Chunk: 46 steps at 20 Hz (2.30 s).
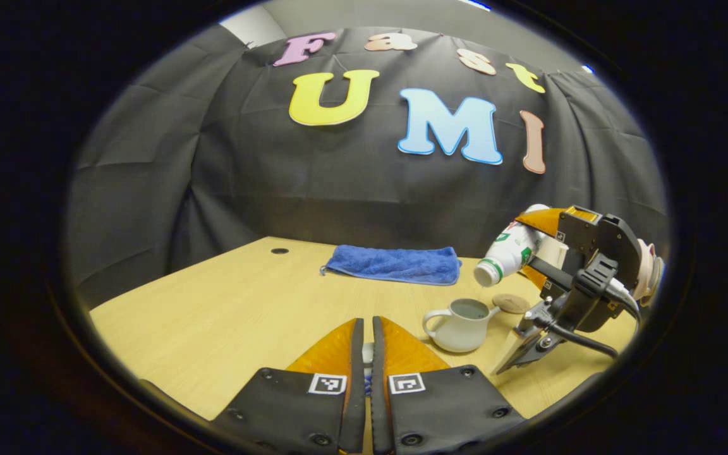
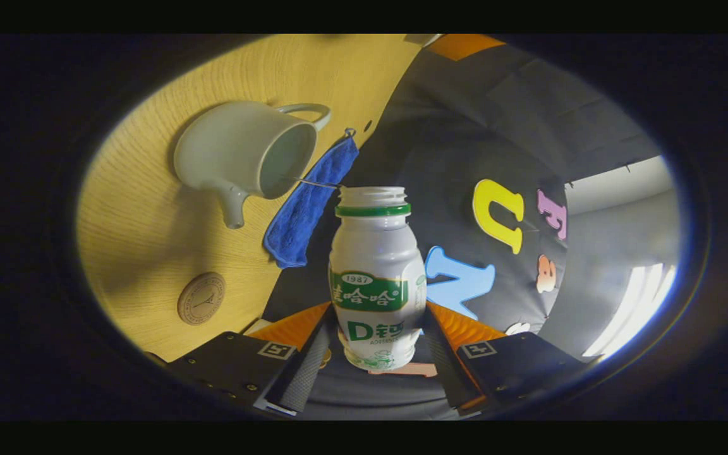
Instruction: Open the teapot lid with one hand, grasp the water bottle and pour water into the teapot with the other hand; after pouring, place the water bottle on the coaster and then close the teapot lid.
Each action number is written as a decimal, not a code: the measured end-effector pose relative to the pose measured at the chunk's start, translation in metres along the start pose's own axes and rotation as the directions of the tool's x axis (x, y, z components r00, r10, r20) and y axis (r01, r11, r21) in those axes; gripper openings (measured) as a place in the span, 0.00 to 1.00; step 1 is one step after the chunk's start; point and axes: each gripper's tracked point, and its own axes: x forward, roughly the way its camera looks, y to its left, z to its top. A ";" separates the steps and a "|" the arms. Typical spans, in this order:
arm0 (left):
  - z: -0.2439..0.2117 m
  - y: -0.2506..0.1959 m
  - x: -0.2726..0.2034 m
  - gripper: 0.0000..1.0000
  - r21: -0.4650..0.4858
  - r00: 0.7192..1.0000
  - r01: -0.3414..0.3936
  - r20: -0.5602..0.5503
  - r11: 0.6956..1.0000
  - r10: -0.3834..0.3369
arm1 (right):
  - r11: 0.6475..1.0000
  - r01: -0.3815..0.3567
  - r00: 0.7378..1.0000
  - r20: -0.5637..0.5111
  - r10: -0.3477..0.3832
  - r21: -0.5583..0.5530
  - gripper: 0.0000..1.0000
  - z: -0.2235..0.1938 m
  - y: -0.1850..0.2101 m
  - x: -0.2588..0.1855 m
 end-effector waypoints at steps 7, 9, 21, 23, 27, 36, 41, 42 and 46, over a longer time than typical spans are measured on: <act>-0.001 0.000 0.001 0.14 -0.002 1.000 -0.002 0.001 1.000 0.002 | 0.999 0.022 1.000 0.020 -0.021 -0.042 0.80 0.003 -0.004 -0.001; -0.001 0.000 0.000 0.14 -0.003 1.000 -0.002 -0.001 1.000 0.002 | 0.999 0.019 1.000 0.026 -0.018 -0.044 0.80 0.003 -0.004 -0.001; -0.002 0.002 -0.004 0.11 -0.001 1.000 -0.007 -0.002 1.000 0.007 | 0.970 -0.065 0.995 -0.061 0.081 0.236 0.80 -0.010 0.018 0.000; -0.004 0.002 -0.005 0.14 -0.002 1.000 -0.005 0.000 1.000 0.005 | 0.949 -0.073 0.992 -0.072 0.100 0.306 0.80 -0.009 0.025 -0.005; -0.002 -0.001 -0.004 0.14 0.002 1.000 -0.004 0.003 1.000 0.004 | 0.887 -0.095 0.984 -0.093 0.153 0.452 0.80 -0.009 0.041 -0.017; 0.010 -0.013 0.000 0.11 0.022 1.000 0.014 0.027 1.000 -0.014 | 0.603 -0.032 0.956 -0.152 0.251 0.797 0.80 -0.032 0.046 -0.024; 0.022 -0.029 0.008 0.11 0.051 0.998 0.040 0.051 0.998 -0.043 | 0.389 0.018 0.942 -0.147 0.303 0.921 0.80 -0.040 0.050 -0.032; 0.023 -0.032 0.010 0.14 0.058 0.997 0.045 0.055 0.997 -0.048 | 0.343 0.019 0.939 -0.134 0.315 0.939 0.80 -0.039 0.052 -0.034; 0.031 -0.048 0.020 0.14 0.079 0.995 0.070 0.071 0.994 -0.076 | 0.197 0.036 0.931 -0.105 0.351 0.980 0.80 -0.042 0.060 -0.039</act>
